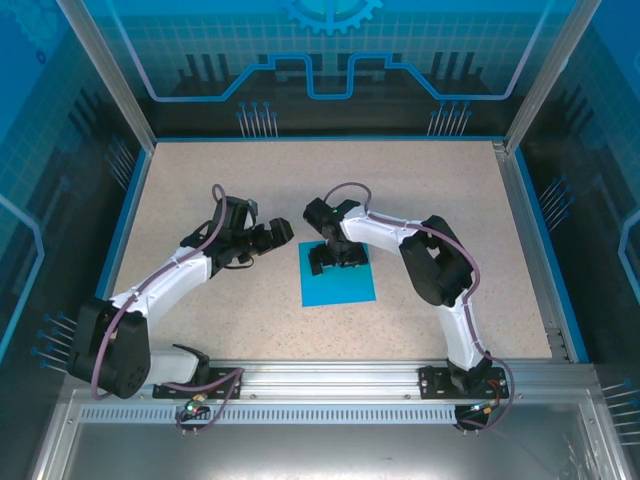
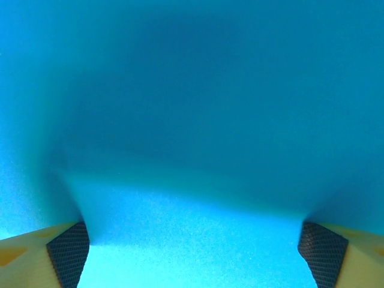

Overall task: Fold a paper plane with a square sheet of paper (pick it up from the middle)
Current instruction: First fold in half a square sheet of paper at the center of the table.

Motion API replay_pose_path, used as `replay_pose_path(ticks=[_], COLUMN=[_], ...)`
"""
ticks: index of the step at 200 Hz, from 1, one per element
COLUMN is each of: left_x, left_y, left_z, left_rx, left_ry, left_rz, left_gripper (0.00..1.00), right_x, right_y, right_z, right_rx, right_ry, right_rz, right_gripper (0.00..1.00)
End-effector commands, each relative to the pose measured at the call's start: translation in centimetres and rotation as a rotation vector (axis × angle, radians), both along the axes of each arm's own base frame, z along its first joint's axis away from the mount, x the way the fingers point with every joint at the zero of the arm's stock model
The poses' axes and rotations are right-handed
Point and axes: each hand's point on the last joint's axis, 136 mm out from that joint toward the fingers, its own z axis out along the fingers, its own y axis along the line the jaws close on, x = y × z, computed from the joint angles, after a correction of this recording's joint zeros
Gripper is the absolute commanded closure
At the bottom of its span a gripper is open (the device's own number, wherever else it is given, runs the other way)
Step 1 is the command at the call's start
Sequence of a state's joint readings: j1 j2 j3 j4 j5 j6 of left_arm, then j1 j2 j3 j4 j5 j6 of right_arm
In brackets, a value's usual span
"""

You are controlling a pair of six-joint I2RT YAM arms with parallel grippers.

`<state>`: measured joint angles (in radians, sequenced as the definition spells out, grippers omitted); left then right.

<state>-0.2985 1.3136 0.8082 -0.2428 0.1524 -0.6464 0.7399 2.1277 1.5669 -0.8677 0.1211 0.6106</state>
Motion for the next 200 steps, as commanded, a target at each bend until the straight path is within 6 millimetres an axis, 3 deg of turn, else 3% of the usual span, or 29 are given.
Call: replay_pose_path(ticks=[1,60,91,134,184,200], left_x=[-0.5,-0.2,-0.3,-0.4,-0.6,-0.6], left_y=[0.3,0.0,0.1,0.1,0.1,0.0], left_z=[0.0,0.2,0.4,0.4,0.8,0.9], left_rx=[0.013,0.003,0.006,0.006,-0.003,-0.008], left_ry=[0.002,0.007,0.004,0.005,0.005,0.005], left_rz=[0.007,0.001,0.002,0.004,0.003,0.002], left_gripper=[0.01,0.01,0.01,0.01,0.01,0.01], right_x=[-2.3,-1.0,-0.3,0.2,1.3,1.9], right_y=[-1.0,-0.4,0.3,1.2,4.4,4.4], right_z=[-2.8,-0.6,2.0,5.4,11.0,11.0], right_rx=[-0.065,-0.024,0.073,0.288,0.734,0.835], right_ry=[0.091,0.041,-0.005,-0.027,-0.046,-0.019], right_rz=[0.006,0.004,-0.011,-0.047,-0.058,-0.112], right_gripper=[0.08,0.27,0.45,0.62,0.59,0.58])
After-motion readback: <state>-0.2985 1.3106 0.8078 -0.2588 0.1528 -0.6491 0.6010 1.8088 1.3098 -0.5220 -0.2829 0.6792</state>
